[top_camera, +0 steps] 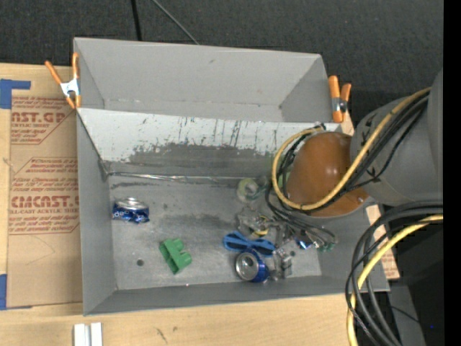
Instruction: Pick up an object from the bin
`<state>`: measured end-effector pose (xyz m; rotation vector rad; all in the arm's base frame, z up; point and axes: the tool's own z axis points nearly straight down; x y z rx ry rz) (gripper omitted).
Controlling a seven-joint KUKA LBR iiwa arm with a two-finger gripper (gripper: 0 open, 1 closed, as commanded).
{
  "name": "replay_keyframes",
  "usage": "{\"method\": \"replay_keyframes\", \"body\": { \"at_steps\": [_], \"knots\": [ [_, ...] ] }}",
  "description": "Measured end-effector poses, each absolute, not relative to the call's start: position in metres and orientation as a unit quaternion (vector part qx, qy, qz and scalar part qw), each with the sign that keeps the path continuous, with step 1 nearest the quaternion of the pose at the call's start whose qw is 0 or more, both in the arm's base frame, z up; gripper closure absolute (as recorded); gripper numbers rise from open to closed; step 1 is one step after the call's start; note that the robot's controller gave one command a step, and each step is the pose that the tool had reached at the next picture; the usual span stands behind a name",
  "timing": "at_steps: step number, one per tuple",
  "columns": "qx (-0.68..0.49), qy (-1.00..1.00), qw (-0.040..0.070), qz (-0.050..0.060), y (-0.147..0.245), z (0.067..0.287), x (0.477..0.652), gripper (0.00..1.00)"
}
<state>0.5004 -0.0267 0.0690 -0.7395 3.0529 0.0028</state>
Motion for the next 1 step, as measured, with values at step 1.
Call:
{"method": "replay_keyframes", "body": {
  "at_steps": [1],
  "knots": [
    [-0.235,0.972,0.001,0.000,-0.0267,0.0702,0.5008,1.00]
  ]
}}
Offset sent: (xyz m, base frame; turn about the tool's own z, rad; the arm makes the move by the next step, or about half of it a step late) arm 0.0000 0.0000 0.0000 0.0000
